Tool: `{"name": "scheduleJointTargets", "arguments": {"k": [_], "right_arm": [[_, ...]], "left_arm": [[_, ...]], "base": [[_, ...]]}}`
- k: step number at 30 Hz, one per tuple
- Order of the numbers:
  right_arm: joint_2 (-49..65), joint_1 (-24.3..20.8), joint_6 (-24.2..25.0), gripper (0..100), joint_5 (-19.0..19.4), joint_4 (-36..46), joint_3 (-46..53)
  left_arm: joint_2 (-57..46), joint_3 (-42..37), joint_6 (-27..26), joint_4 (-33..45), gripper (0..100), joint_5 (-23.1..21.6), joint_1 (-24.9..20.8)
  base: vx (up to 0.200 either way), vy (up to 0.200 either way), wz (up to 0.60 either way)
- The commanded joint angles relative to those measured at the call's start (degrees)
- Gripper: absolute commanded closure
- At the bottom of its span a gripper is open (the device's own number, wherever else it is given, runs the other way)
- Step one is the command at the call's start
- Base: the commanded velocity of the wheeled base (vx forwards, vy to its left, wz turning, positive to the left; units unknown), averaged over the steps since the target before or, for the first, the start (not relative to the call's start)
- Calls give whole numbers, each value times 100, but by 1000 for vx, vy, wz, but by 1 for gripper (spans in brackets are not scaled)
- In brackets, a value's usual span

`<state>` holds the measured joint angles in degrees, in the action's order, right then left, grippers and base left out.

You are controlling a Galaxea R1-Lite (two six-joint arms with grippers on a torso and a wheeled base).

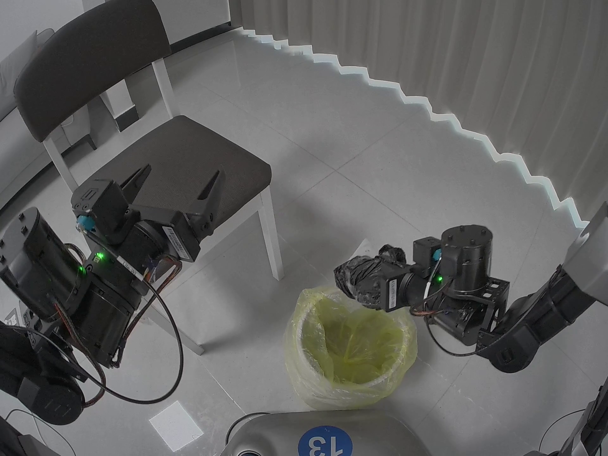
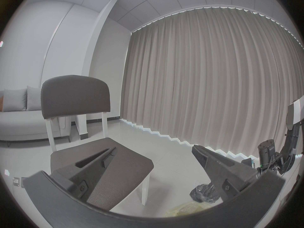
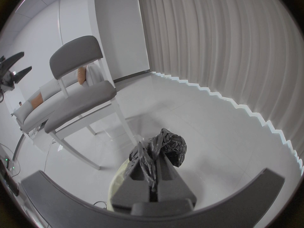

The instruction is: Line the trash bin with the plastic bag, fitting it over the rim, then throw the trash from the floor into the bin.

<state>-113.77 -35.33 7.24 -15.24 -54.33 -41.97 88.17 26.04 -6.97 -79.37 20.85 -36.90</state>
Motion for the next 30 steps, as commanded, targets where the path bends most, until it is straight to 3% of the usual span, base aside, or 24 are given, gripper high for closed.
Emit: {"name": "scheduleJointTargets", "arguments": {"k": [1, 26, 30], "right_arm": [[-426, -246, 5, 100, 21, -7, 66], [-857, -273, -232, 100, 82, 318, 392], [-584, -308, -496, 100, 91, 476, 646]], "left_arm": [[130, -117, -50, -184, 0, 25, -54], [103, -125, -50, -210, 0, 25, -124], [112, -125, -50, -201, 0, 25, -124]], "base": [[0, 0, 0], [0, 0, 0], [0, 0, 0]]}}
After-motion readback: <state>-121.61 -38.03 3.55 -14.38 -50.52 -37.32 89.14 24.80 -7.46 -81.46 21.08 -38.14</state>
